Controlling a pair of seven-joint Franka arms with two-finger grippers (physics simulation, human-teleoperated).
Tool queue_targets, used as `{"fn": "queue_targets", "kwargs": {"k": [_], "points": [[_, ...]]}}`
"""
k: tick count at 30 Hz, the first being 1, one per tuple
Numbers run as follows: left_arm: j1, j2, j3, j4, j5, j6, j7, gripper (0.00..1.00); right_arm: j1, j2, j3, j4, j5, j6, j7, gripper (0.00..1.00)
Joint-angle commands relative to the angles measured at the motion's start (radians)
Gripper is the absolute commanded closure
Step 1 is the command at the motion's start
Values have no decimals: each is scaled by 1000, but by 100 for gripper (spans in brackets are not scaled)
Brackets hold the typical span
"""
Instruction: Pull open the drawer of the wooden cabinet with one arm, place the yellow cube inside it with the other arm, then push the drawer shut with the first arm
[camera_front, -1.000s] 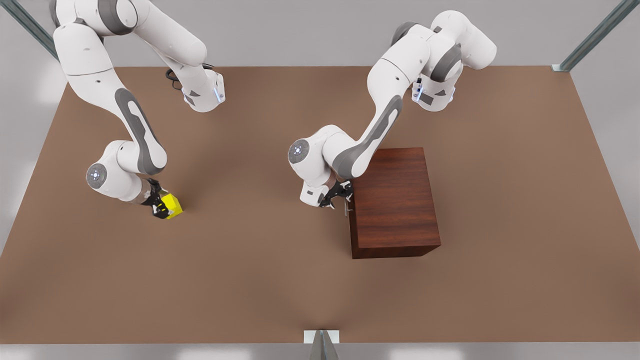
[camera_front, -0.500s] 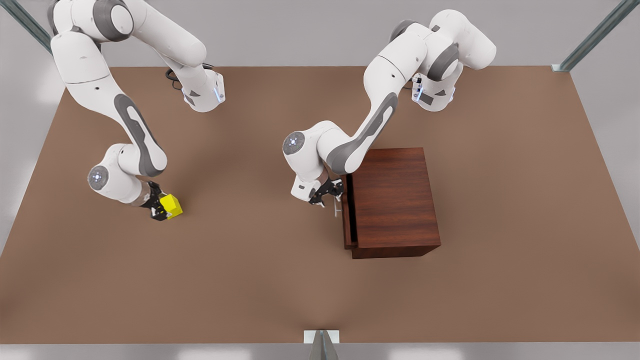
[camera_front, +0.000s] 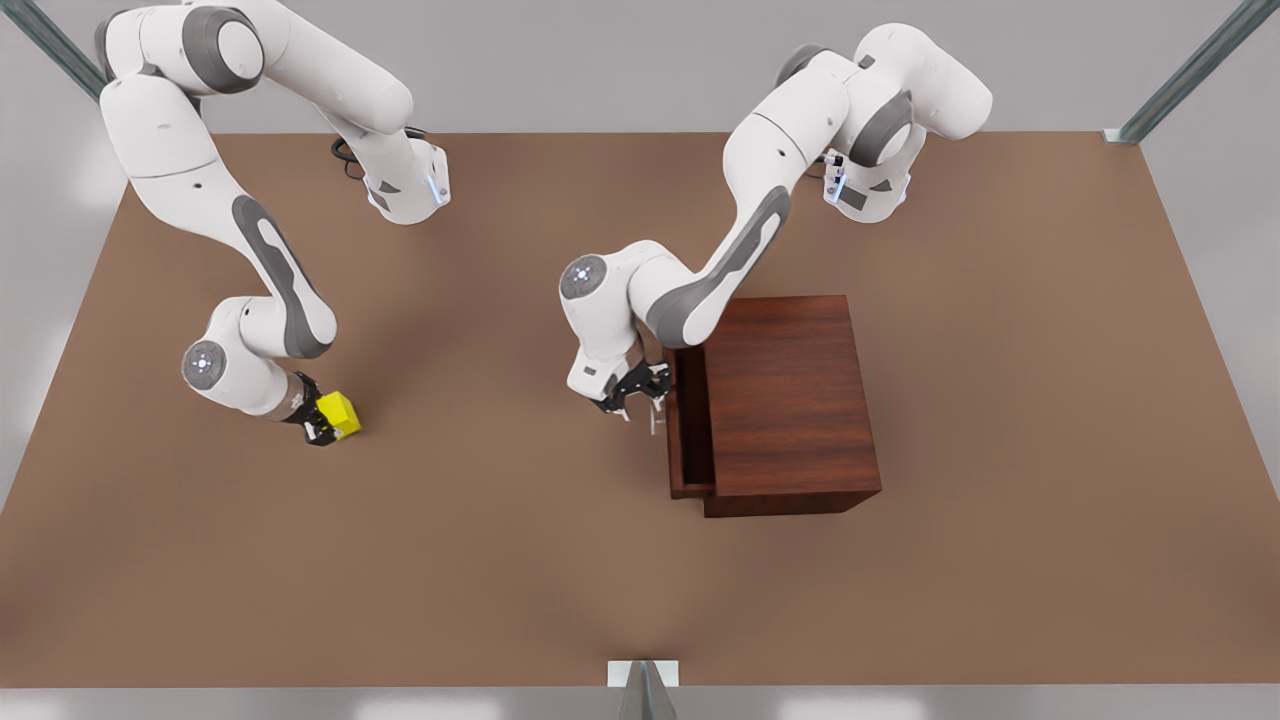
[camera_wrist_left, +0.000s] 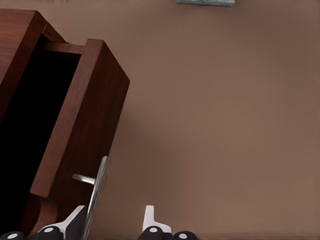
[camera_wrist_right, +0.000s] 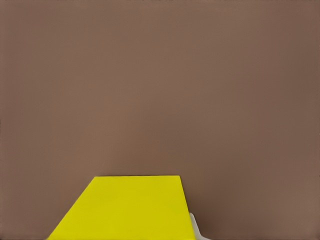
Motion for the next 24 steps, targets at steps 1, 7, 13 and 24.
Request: {"fn": "queue_targets", "kwargs": {"k": [1,7,13,24], "points": [[-1,0,0,6,0,16,-7,35,0,-13,5,3,-14,-30,26,43],[1,29,-25,49,0,19,-17,36,-3,-106,85,181,-9,-277,26,44],[44,-146,-66,200,-98,-265,-48,32,2,-114,207,466,-6,-515,68,43],[565,-241,-55,195,-466,-549,54,79,279,-107,361,560,-3,-650,743,42]]}}
